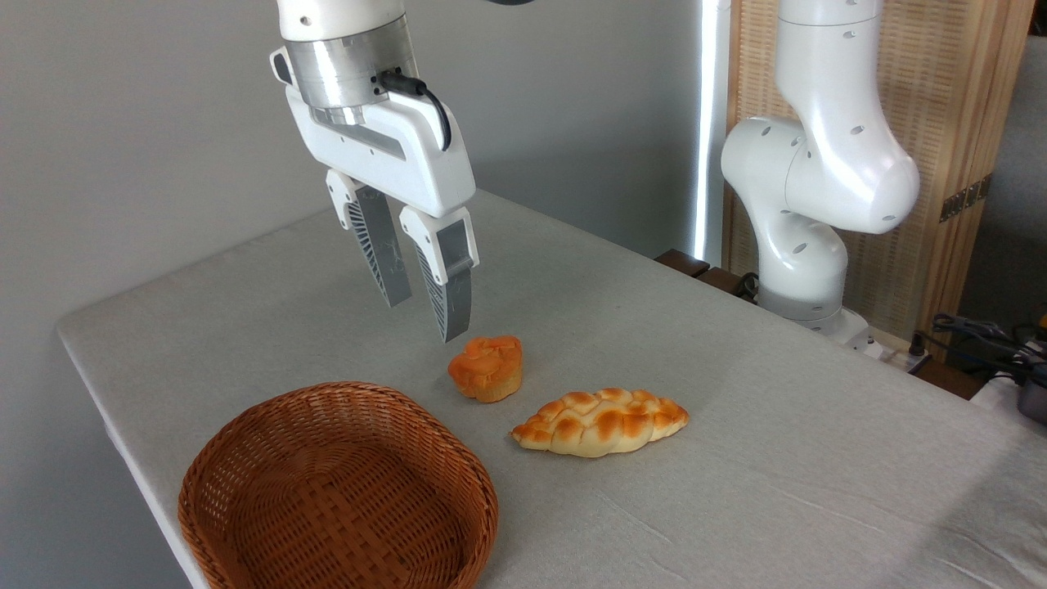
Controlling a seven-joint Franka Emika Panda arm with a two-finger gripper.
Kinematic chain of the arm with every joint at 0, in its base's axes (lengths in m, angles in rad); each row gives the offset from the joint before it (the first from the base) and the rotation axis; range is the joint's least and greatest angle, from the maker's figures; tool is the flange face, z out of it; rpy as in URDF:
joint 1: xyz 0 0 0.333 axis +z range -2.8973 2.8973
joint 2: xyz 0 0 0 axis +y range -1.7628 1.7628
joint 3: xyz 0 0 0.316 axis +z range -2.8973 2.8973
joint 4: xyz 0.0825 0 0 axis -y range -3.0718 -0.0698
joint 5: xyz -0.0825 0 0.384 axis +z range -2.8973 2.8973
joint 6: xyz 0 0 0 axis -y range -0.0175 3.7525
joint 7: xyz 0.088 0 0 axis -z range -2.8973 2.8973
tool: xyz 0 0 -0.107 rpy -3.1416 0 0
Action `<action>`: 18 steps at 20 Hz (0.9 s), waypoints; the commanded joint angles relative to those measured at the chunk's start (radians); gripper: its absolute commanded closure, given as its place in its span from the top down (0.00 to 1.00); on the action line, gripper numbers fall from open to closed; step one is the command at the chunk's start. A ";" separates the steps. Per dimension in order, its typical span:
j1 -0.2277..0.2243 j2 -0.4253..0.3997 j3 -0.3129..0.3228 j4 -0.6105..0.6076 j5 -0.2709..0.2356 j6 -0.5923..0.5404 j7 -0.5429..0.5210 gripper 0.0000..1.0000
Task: Put bread into the basket
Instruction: 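Lower the gripper onto the small orange bun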
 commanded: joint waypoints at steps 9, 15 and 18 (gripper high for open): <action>-0.064 -0.218 -0.042 -0.421 -0.053 0.220 0.121 1.00; -0.100 -0.210 -0.099 -0.530 -0.069 0.287 0.123 1.00; -0.100 -0.203 -0.113 -0.550 -0.069 0.303 0.123 1.00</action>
